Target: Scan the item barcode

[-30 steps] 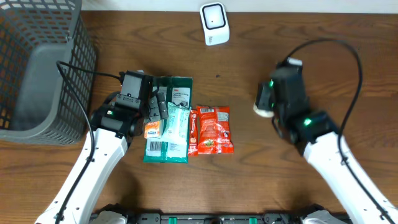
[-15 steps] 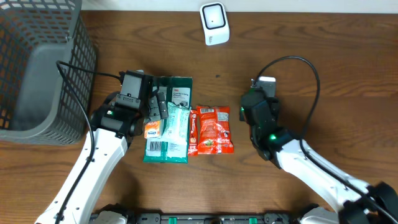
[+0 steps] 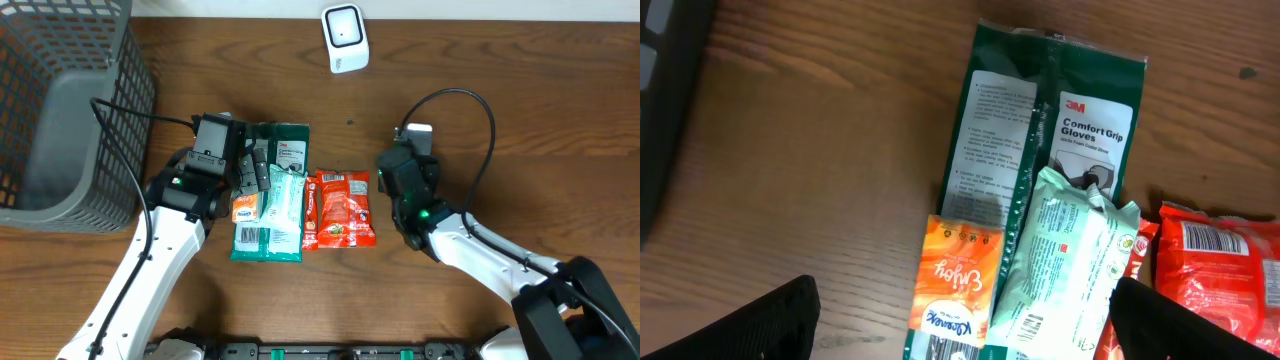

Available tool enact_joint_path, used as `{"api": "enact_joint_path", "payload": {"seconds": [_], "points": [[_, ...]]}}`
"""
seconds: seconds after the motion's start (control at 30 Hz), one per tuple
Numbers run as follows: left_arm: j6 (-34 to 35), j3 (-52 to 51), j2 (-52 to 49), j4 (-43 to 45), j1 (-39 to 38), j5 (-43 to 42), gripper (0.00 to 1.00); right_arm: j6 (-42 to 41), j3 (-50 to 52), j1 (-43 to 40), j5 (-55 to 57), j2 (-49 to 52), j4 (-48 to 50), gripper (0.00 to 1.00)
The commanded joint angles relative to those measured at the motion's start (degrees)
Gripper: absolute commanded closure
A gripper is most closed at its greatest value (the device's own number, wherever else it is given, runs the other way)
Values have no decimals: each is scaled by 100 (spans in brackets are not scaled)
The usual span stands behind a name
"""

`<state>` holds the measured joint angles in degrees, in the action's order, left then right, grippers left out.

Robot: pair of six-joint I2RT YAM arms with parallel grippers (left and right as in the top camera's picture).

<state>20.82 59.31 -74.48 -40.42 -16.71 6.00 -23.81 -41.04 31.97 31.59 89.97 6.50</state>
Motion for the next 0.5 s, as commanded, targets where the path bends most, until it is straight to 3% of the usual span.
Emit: {"api": "enact_joint_path", "payload": {"seconds": [0.0, 0.47], "points": [[33, 125, 0, 9, 2, 72, 7, 26, -4, 37, 109, 114, 55, 64], [31, 125, 0, 7, 2, 72, 7, 28, -4, 39, -109, 101, -245, 45]]}}
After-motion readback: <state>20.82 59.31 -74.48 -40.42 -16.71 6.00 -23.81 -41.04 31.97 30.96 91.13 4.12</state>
